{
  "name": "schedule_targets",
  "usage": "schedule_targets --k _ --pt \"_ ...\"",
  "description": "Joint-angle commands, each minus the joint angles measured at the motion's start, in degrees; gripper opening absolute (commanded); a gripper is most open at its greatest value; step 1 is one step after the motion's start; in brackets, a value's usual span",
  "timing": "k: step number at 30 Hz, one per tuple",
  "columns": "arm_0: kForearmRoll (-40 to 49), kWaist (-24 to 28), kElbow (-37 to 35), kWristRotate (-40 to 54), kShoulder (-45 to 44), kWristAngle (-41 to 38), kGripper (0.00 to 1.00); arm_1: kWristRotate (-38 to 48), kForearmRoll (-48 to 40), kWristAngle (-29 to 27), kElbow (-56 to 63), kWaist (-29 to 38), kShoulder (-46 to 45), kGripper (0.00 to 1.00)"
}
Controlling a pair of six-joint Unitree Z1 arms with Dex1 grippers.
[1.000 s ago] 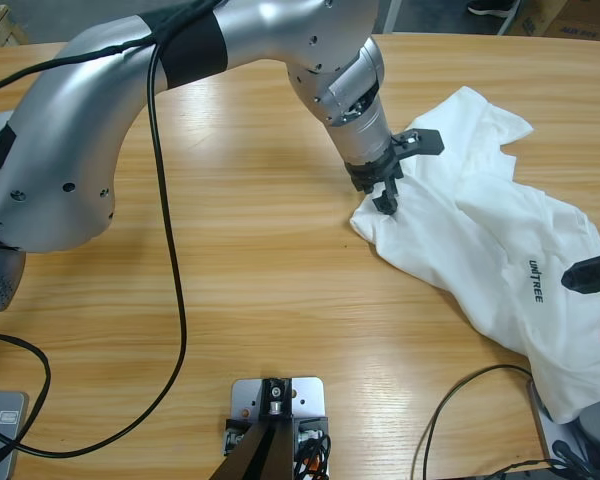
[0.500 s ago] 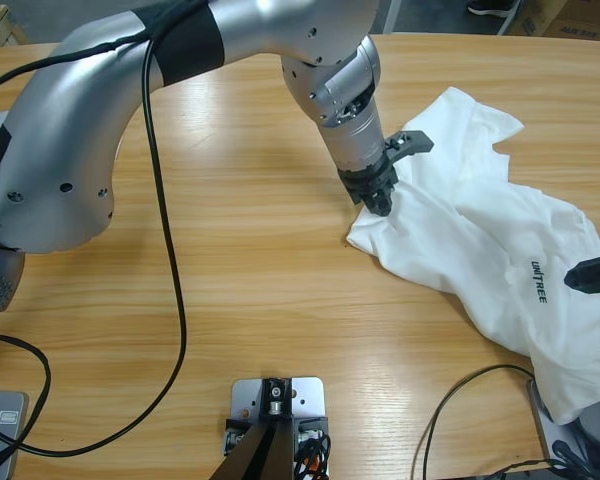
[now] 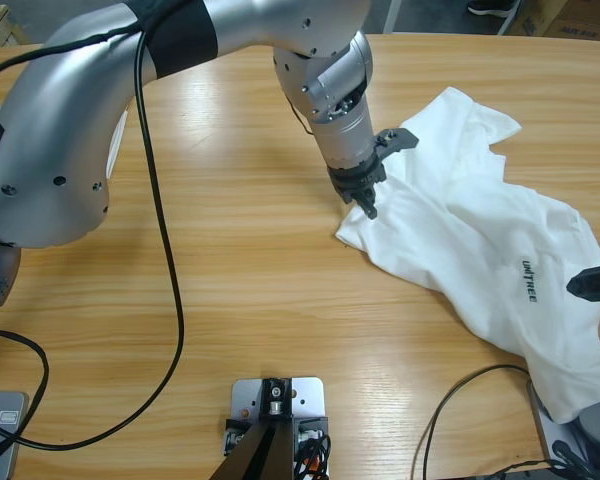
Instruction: Fold clothes
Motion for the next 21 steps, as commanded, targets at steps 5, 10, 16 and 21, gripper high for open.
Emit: schedule_targets --k 5,10,16,21 --pt "15.8 10.6 -20.8 -14.8 -2.4 11.1 0.0 0.5 -2.0 3.0 1.8 -0.9 -0.8 1.0" --pt "23.0 13.7 -20.7 -22.2 -5.0 11.8 0.0 0.5 -2.4 4.5 2.1 -0.9 -0.3 1.0" --pt "25.3 13.1 -10.2 -29.8 -12.4 10.0 0.0 -2.1 -12.9 6.3 2.8 -2.8 7.3 1.0" --pt "25.2 13.1 6.4 -30.1 -21.1 11.1 0.0 -10.7 -20.8 11.3 -3.4 -12.1 21.9 0.982"
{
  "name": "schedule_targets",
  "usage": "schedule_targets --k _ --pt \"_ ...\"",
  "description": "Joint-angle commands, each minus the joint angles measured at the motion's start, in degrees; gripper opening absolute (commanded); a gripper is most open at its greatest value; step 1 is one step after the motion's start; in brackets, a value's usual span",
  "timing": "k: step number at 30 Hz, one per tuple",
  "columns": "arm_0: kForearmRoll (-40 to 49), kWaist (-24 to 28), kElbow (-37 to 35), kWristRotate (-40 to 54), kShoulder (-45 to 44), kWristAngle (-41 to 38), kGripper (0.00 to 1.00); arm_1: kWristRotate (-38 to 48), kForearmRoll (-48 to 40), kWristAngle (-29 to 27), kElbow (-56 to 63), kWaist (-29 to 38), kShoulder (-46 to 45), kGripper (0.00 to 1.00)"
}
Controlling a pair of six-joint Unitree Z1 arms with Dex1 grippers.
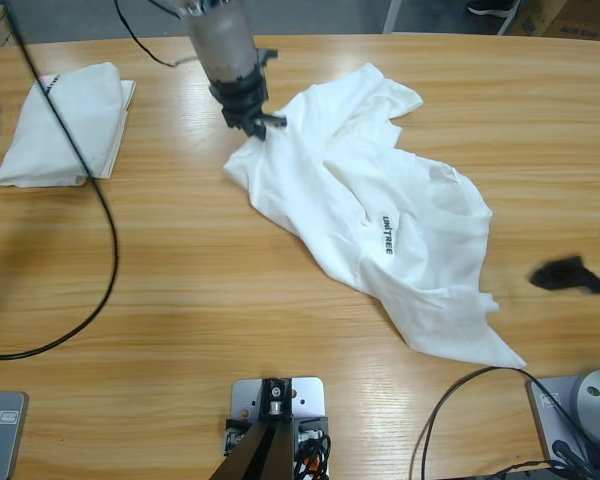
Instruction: Fold clothes
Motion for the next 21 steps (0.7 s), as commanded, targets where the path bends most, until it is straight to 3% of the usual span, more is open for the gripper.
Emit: schedule_targets --k 1,4,7,15,21 --pt "9.2 -0.1 8.4 -1.7 -12.7 0.3 0.0 -11.6 -10.8 6.2 -5.7 -13.1 21.3 0.985" --pt "9.1 -0.7 11.3 -1.4 -12.7 -1.2 0.0 -16.7 -11.8 7.8 -8.9 -19.4 27.8 0.987" --pt "9.1 -1.9 13.4 -1.3 -12.6 -1.3 0.0 -19.1 -13.1 9.3 -9.9 -23.5 28.6 0.976" --pt "9.0 -2.2 14.3 -1.0 -12.7 -1.8 0.0 -21.3 -19.6 20.5 -8.2 -27.6 34.4 0.775" --pt "9.0 -2.5 14.4 -1.0 -13.0 -2.0 0.0 -22.4 -20.9 18.8 -6.5 -28.8 35.4 0.785"
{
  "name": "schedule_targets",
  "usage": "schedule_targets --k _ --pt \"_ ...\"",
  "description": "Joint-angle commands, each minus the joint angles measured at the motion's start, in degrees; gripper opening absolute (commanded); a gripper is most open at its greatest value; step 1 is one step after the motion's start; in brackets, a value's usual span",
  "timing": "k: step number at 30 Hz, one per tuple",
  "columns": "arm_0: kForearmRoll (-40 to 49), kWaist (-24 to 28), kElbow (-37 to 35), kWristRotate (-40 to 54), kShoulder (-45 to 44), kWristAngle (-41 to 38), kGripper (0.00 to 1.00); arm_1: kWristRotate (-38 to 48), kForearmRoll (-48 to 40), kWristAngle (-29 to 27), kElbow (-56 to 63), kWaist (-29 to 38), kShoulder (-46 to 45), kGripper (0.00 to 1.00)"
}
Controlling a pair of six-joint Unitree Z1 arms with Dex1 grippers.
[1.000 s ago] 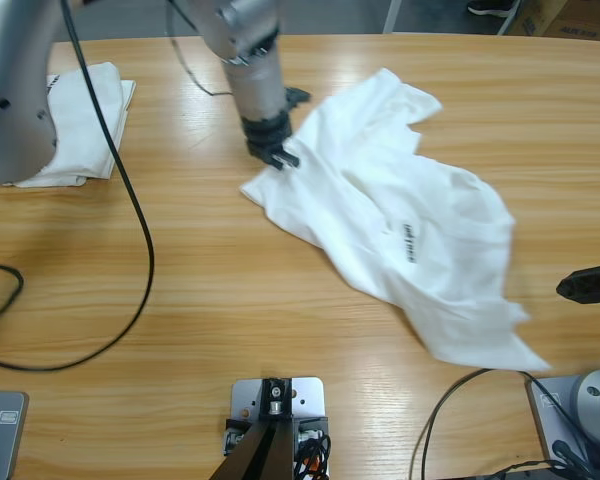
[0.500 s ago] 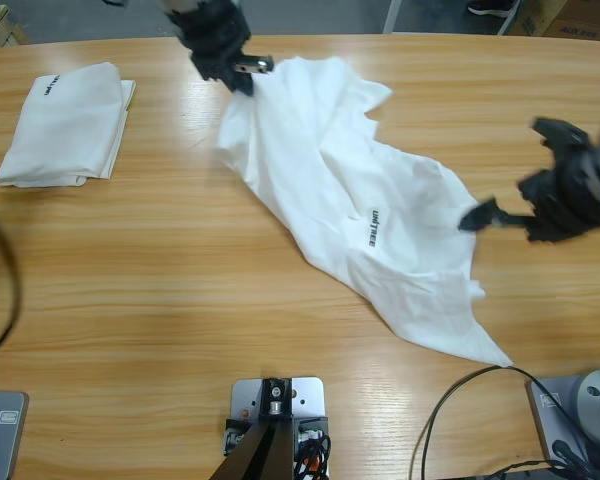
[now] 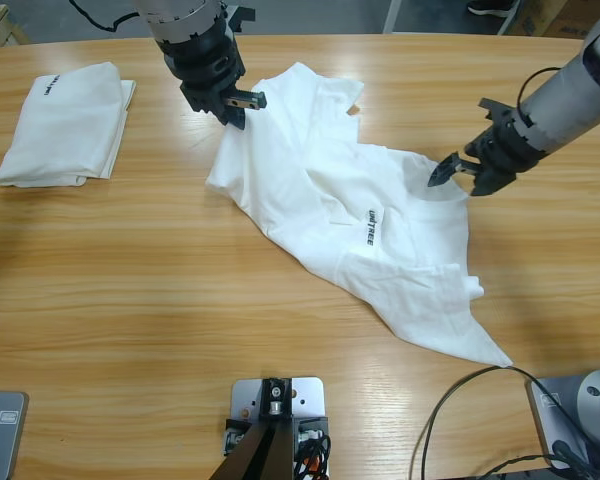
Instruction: Fold clothes
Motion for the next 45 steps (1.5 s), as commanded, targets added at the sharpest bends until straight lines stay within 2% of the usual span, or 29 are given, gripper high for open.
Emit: schedule_targets --k 1,5,8,11,13,14,16,17,18,19,26,29,32,33,34,35,36,42,45 --pt "8.6 -0.9 2.2 0.3 -0.5 -1.2 0.0 -1.7 -1.6 -1.2 3.4 -2.4 3.5 0.784" --pt "8.6 -0.9 2.5 0.4 -0.3 -1.3 0.0 -2.0 -1.8 -3.8 5.2 -3.3 2.5 0.784" --pt "8.6 -0.9 2.5 0.4 -0.3 -1.3 0.0 -2.0 -3.5 -1.4 6.1 -3.7 4.3 0.746" --pt "8.6 -0.9 2.5 0.4 -0.4 -1.3 0.0 -2.0 -6.4 1.4 7.1 -3.7 5.0 0.526" --pt "8.6 -0.9 2.5 0.4 -0.3 -1.3 0.0 -2.1 -7.6 2.6 7.4 -3.7 5.0 0.479" --pt "8.6 -0.9 2.5 0.4 -0.3 -1.3 0.0 -2.3 -8.0 3.0 7.5 -3.7 4.9 0.4" --pt "8.6 -0.9 2.5 0.4 -0.3 -1.3 0.0 -2.7 -8.7 4.1 7.8 -3.7 5.0 0.322" --pt "8.6 -1.0 2.5 0.4 -0.2 -1.4 0.0 -3.6 -9.1 4.5 7.9 -3.7 4.9 0.149" --pt "8.6 -1.0 2.5 0.4 -0.3 -1.5 0.0 -3.9 -9.3 5.1 8.1 -3.7 4.5 0.11" --pt "8.6 -1.0 2.5 0.4 -0.3 -1.5 0.0 -5.1 -9.4 5.6 8.1 -3.7 3.9 0.009" --pt "8.6 -1.0 2.5 0.4 -0.4 -1.6 0.0 -9.2 -9.3 7.3 7.4 -5.7 -0.8 0.0" --pt "8.6 -1.0 3.2 0.3 -0.9 -1.5 0.0 -10.5 -4.3 0.8 4.8 -7.6 -4.6 0.0" --pt "8.6 -1.0 4.4 -0.7 -1.1 -1.2 0.0 -11.0 4.2 -10.4 1.4 -11.1 -9.0 0.0" --pt "8.7 -1.0 4.6 -1.2 -0.9 -1.2 0.0 -10.9 5.2 -12.3 1.3 -12.3 -9.9 0.0" --pt "8.7 -0.9 4.9 -1.8 -0.7 -1.0 0.348 -10.9 6.2 -13.6 1.3 -14.0 -10.4 0.0" --pt "8.7 -0.9 4.9 -2.1 -0.7 -0.3 0.84 -10.9 6.9 -14.3 1.3 -15.2 -10.5 0.0" --pt "8.7 -0.9 5.0 -2.3 -0.7 0.3 0.966 -10.9 7.5 -15.2 1.3 -16.1 -10.6 0.0" --pt "8.7 -0.6 4.9 -3.6 -2.9 2.6 0.968 -10.4 9.0 -23.1 1.8 -18.8 -12.3 0.0" --pt "8.7 -0.6 5.5 -3.4 -4.1 2.6 0.966 -9.3 9.0 -24.6 2.9 -19.1 -11.2 0.0"
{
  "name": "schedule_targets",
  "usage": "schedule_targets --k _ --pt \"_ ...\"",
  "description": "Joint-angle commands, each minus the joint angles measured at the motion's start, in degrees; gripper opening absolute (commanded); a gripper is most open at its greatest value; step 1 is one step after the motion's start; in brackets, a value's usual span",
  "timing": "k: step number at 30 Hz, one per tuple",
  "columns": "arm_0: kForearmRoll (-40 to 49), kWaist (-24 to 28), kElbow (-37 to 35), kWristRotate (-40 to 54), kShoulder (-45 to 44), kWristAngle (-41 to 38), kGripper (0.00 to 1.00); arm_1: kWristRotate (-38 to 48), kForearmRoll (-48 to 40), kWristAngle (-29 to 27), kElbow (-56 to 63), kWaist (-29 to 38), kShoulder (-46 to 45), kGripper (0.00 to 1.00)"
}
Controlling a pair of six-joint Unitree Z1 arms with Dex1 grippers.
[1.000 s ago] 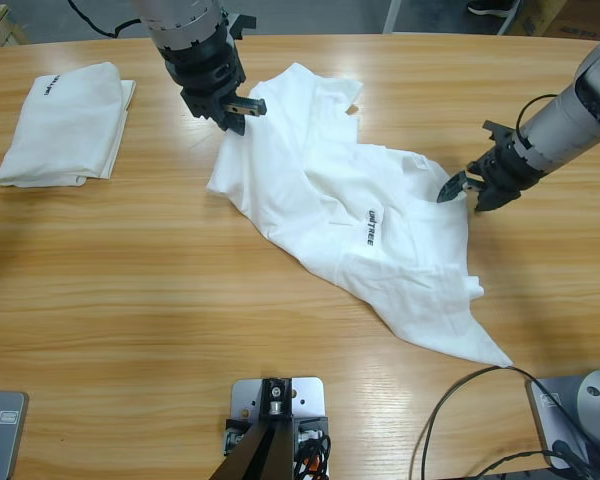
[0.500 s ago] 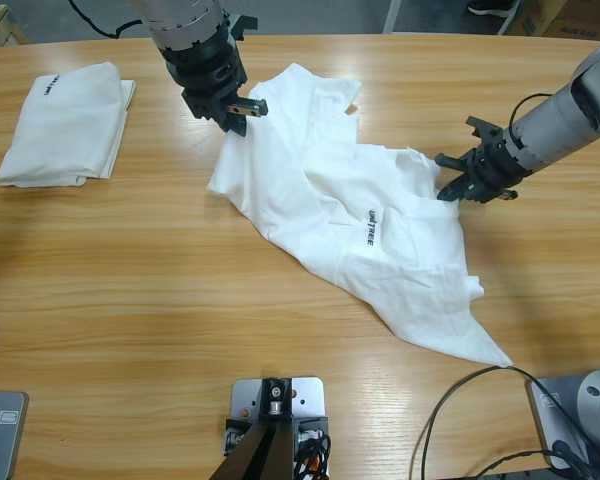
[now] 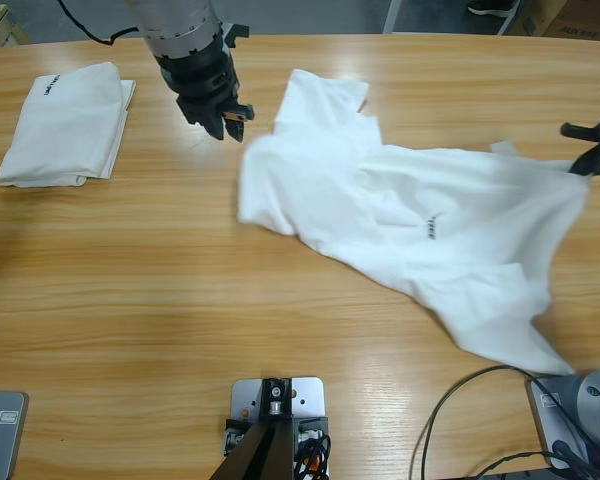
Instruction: Fold clothes
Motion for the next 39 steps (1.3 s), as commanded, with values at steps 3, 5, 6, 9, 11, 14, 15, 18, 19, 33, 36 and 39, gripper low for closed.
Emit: schedule_targets --k 3,5,6,9,11,14,15,18,19,33,36,39 --pt "8.5 -1.6 0.1 5.9 -3.3 -1.9 0.96 1.5 1.1 -6.6 3.3 -2.2 0.0 0.0" --pt "7.7 -3.4 -0.3 19.8 -2.3 -5.6 0.959 1.5 1.0 -5.5 3.4 -2.2 -0.4 0.0" --pt "7.0 -3.7 0.2 27.7 -2.1 -8.0 0.959 1.4 1.1 -5.2 3.4 -2.2 -0.9 0.0" --pt "4.4 -4.3 0.6 47.5 -0.7 -12.5 0.938 0.6 1.2 -3.6 3.4 -2.2 -1.9 0.0" --pt "2.1 -5.1 -0.6 50.3 0.2 -15.0 0.917 0.1 1.5 -3.4 3.8 -2.2 -2.4 0.0" --pt "1.0 -6.0 -3.4 65.9 2.5 -16.0 0.994 -1.0 3.0 -3.2 4.1 -2.1 -3.5 0.0" --pt "2.2 -6.0 -4.7 76.9 3.7 -13.7 0.998 -1.3 3.6 -3.2 3.8 -2.1 -3.8 0.0" --pt "2.9 -6.3 -12.4 80.2 8.4 -11.5 1.0 -2.1 5.2 -3.3 3.3 -2.1 -4.4 0.0" --pt "2.7 -6.5 -15.5 81.0 10.3 -11.5 1.0 -2.1 5.5 -3.3 3.3 -2.0 -4.5 0.0" --pt "6.9 -6.1 -11.7 79.8 11.6 -18.3 1.0 -2.4 4.7 -3.6 3.1 -1.9 -3.0 0.0" --pt "8.4 -6.2 2.5 83.6 3.8 -18.9 1.0 -2.4 3.2 -3.5 3.1 -1.9 -1.4 0.0" --pt "8.4 -6.2 15.5 88.4 -0.3 -23.7 1.0 -2.4 2.9 -3.4 1.8 -1.9 -0.6 0.0"
